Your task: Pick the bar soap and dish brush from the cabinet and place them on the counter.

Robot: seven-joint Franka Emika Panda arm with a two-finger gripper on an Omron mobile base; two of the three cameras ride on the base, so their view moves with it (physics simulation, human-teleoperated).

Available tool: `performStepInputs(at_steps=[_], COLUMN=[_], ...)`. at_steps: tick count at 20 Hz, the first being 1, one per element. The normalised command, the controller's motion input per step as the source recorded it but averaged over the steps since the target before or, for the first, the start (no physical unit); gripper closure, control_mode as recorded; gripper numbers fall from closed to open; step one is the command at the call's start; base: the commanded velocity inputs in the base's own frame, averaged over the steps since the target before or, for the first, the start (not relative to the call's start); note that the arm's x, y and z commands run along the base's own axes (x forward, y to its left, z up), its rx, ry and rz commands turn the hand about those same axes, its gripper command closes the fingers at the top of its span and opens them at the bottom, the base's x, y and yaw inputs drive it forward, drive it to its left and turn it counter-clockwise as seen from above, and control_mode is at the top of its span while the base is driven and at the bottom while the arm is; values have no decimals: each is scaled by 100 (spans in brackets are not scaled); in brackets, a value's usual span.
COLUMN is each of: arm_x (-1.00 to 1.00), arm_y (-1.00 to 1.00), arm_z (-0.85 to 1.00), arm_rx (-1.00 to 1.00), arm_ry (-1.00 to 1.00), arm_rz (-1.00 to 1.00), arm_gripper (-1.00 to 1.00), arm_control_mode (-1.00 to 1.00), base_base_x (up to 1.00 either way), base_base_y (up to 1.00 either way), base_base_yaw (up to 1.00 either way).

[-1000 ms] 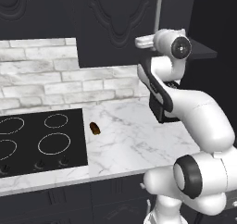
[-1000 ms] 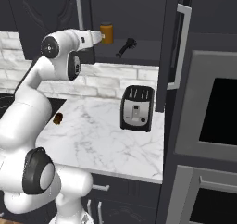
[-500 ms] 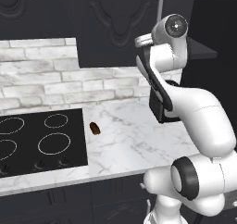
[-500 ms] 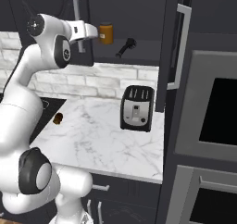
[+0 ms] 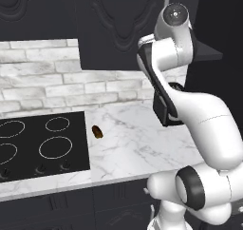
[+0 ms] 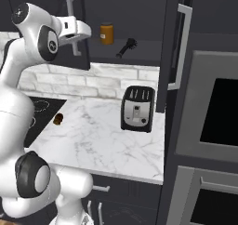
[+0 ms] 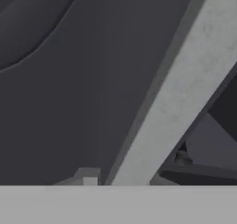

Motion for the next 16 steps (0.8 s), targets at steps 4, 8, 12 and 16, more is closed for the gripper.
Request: performStepInputs(at_steps=[4, 8, 12, 16], arm_x=[-50, -54, -63, -63], arm_y=[0, 2, 12, 16], arm_z=[-31, -27, -23, -20], arm_rx=[-2, 0, 0, 0], arm_ry=[0, 0, -2, -1], arm_rz=[-1, 0, 0, -1], arm_gripper=[100, 100, 100, 100], arm_control_mode=[-100, -100, -100, -100], base_base_x=[0, 0, 0, 0], base_base_y=[0, 0, 0, 0], base_base_yaw=[0, 0, 0, 0])
